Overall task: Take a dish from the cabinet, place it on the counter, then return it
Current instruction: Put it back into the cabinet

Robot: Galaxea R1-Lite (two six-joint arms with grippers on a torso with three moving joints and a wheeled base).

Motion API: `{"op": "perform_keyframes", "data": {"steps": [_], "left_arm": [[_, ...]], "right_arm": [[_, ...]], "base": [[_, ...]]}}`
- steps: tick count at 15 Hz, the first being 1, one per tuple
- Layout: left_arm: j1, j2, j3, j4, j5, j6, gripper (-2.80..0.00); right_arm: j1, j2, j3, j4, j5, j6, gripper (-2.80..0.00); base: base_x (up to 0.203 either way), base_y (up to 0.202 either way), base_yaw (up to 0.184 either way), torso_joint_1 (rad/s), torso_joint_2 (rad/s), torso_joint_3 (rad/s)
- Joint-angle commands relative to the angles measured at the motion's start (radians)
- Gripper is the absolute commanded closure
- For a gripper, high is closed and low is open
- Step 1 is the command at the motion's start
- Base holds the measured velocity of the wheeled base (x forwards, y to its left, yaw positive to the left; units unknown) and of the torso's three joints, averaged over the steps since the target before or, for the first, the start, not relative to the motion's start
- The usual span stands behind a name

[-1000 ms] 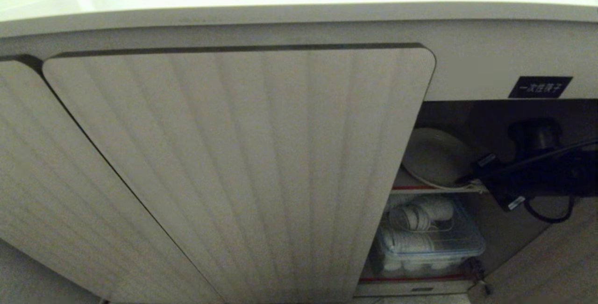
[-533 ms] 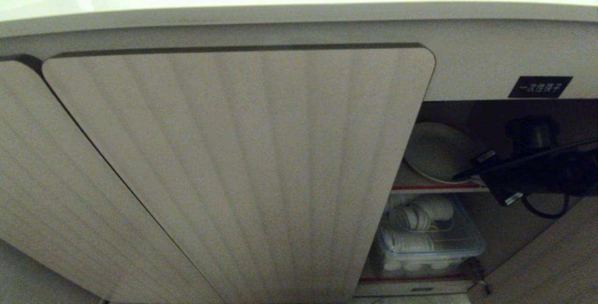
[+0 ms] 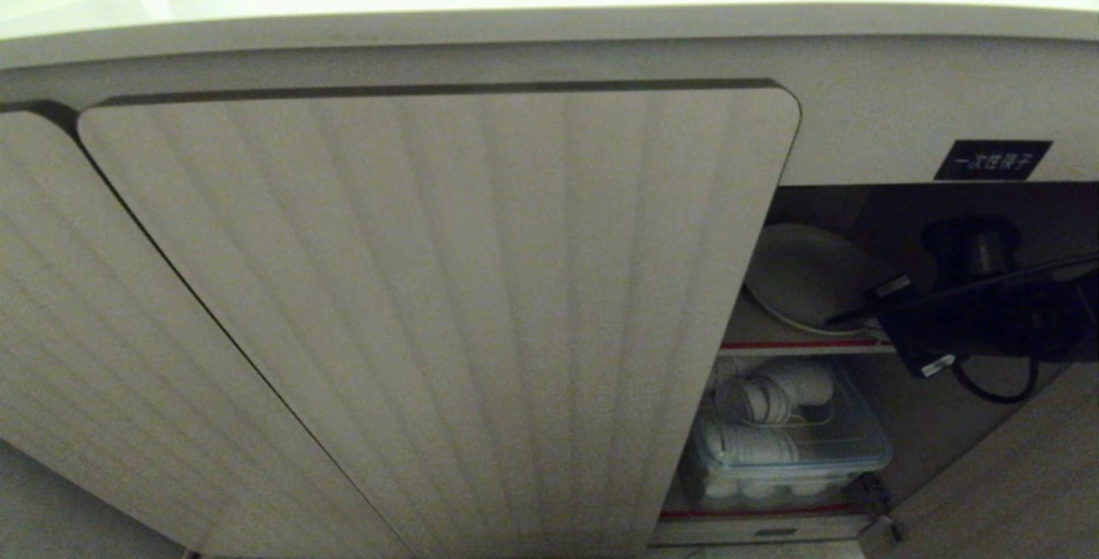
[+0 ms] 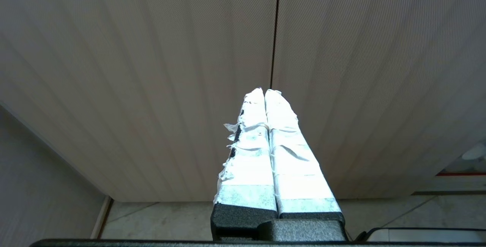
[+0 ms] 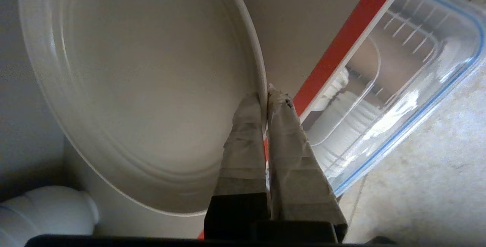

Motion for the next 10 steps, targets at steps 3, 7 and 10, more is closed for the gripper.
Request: {"op": "perform_keyframes", "data": {"steps": [3, 7, 10], "left_arm": [[0.0, 0.0, 0.0, 0.0, 0.0, -0.001, 0.0], [0.0, 0.0, 0.0, 0.0, 0.0, -0.001, 0.0], [0.0, 0.0, 0.0, 0.0, 0.0, -0.001, 0.0]], "right_arm": [[0.023, 0.0, 0.004, -0.002, -0.017, 0.012, 0.0], [0.029, -0.002, 0.008, -0.001, -0.032, 0.011, 0.0], [0.027, -0.005, 0.008, 0.001, -0.041, 0.007, 0.0]], "base": [[0.0, 0.0, 0.0, 0.0, 0.0, 0.0], [0.0, 0.0, 0.0, 0.0, 0.0, 0.0], [0.0, 0.0, 0.0, 0.0, 0.0, 0.0]]}}
